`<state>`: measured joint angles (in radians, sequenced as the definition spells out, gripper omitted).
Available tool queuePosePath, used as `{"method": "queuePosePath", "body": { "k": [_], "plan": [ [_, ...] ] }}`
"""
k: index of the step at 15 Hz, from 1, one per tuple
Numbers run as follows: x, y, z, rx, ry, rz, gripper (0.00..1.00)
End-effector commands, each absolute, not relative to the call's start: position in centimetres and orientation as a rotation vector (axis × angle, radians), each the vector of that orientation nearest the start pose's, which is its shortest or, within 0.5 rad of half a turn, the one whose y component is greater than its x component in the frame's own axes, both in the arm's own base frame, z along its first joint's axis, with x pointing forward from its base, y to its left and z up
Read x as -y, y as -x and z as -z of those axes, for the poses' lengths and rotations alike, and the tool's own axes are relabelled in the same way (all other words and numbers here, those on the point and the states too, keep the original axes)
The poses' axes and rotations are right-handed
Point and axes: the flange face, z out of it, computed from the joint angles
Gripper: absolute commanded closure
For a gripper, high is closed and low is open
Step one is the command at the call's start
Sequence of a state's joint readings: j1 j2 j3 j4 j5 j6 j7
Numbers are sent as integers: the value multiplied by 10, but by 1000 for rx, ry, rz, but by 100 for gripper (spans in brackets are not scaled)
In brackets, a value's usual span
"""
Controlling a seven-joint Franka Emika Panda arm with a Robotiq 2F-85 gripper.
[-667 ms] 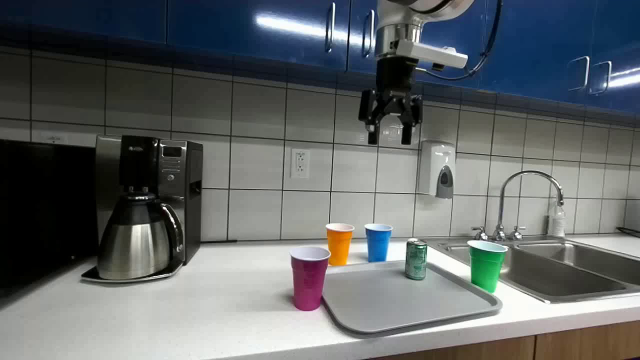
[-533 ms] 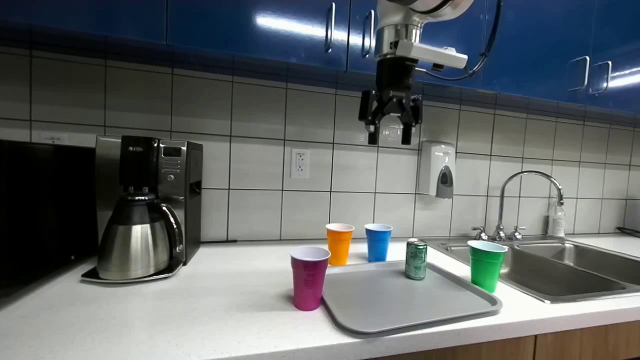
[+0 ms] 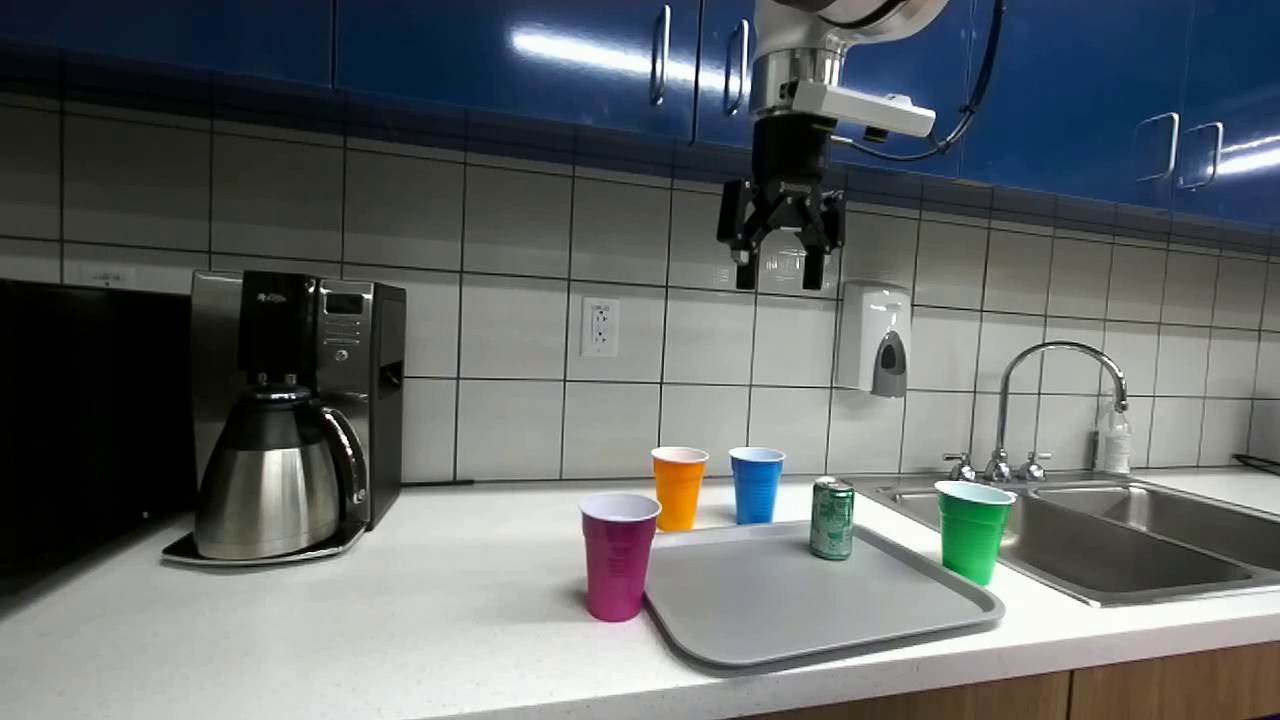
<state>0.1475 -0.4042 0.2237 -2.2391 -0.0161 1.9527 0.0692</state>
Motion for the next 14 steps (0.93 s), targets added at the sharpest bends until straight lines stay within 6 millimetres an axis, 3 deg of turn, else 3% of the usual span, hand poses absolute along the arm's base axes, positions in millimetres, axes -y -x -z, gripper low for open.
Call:
{"method": "queuePosePath", "body": {
  "k": [1,9,14],
  "plan": [
    [-170,-412,-535,471,3178,204,0],
    [-170,-412,-535,471,3178,204,0],
    [-177,-424,-507,599,3195,175,0]
  ]
}}
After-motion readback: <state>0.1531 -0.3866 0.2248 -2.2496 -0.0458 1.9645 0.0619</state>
